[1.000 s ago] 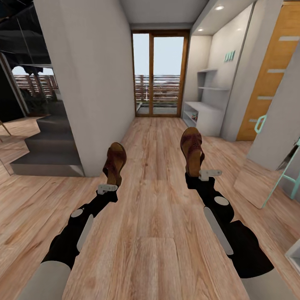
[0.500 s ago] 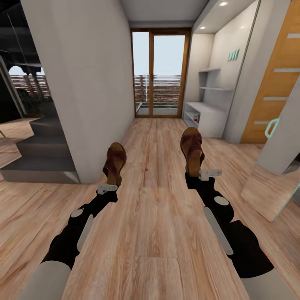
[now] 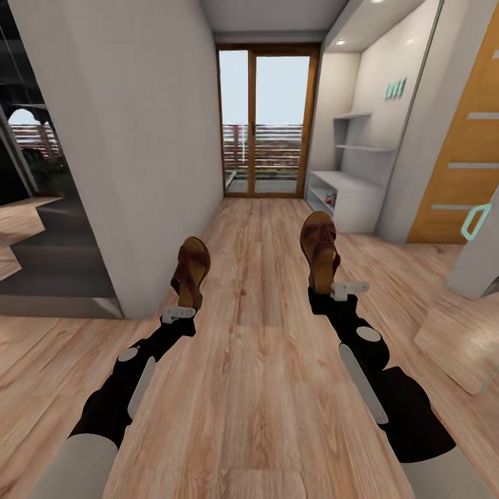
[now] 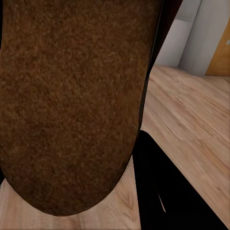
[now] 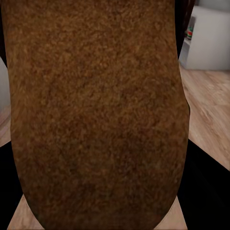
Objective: Pick up the two gym shoes and the two sandals from the corridor floor and place them onto the hallstand (shoe rack) in the corridor, making sure they are on the rack and not on the floor. Arrange them so the two gym shoes are next to each other and the two sandals are next to each other.
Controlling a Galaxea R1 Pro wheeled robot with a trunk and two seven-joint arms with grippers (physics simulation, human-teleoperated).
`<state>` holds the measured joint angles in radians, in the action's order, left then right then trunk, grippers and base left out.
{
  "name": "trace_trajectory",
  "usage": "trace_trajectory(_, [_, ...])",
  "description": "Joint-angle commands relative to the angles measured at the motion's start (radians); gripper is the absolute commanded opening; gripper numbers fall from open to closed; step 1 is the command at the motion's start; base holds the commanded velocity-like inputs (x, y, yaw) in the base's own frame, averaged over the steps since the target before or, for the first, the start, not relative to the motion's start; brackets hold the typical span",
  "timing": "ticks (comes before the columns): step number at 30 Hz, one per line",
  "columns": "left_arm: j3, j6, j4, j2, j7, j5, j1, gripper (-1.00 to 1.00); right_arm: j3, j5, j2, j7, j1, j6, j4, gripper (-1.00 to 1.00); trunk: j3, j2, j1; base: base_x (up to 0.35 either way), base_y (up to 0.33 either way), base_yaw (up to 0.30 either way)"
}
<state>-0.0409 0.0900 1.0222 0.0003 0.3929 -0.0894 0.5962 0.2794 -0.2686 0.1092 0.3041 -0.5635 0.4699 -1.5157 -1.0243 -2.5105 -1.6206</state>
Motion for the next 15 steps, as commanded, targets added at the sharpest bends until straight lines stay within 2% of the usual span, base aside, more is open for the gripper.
trace_trajectory(1, [-0.002,0.008,0.001,0.0,0.007,-0.007,0.0,-1.0,0.003,-0.009,0.001,0.01,-0.001,0.003,-0.002,-1.0,-0.001,0.0,0.0,0.348,0.0,0.0])
trace_trajectory(15, [-0.002,0.008,0.001,0.0,0.007,-0.007,0.0,-1.0,0.003,-0.009,0.001,0.01,-0.001,0.003,-0.001,-1.0,-0.001,0.0,0.0,0.348,0.0,0.0])
